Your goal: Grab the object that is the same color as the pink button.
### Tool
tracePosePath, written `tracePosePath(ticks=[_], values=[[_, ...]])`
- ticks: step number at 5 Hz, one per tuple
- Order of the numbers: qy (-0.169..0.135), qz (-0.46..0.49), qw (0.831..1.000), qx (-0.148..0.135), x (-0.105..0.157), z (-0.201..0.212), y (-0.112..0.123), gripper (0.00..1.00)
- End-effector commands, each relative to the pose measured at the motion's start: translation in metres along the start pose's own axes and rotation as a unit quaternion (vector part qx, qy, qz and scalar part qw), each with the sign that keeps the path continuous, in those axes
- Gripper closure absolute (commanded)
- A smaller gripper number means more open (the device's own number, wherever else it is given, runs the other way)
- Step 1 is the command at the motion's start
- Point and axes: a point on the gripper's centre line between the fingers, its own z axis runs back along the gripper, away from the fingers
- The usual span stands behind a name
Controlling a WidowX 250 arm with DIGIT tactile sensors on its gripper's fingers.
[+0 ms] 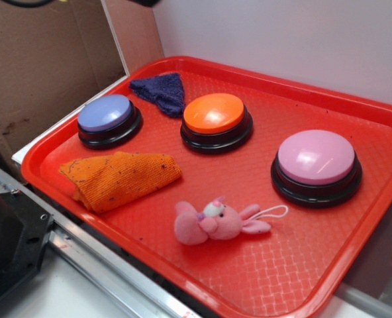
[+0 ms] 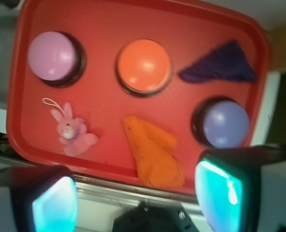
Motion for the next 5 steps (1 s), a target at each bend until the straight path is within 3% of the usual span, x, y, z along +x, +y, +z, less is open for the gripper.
tracePosePath(ticks=[1,2,3,5], values=[[0.045,-0.181,0.982,0.017,-0.021,-0.045,-0.091,0.00],[0.069,-0.183,0.981,0.015,-0.038,-0.067,-0.096,0.00],[0.085,-0.154,0.984,-0.001,-0.042,-0.090,-0.084,0.00],[0.101,-0.194,0.976,-0.009,-0.006,-0.132,-0.080,0.00]])
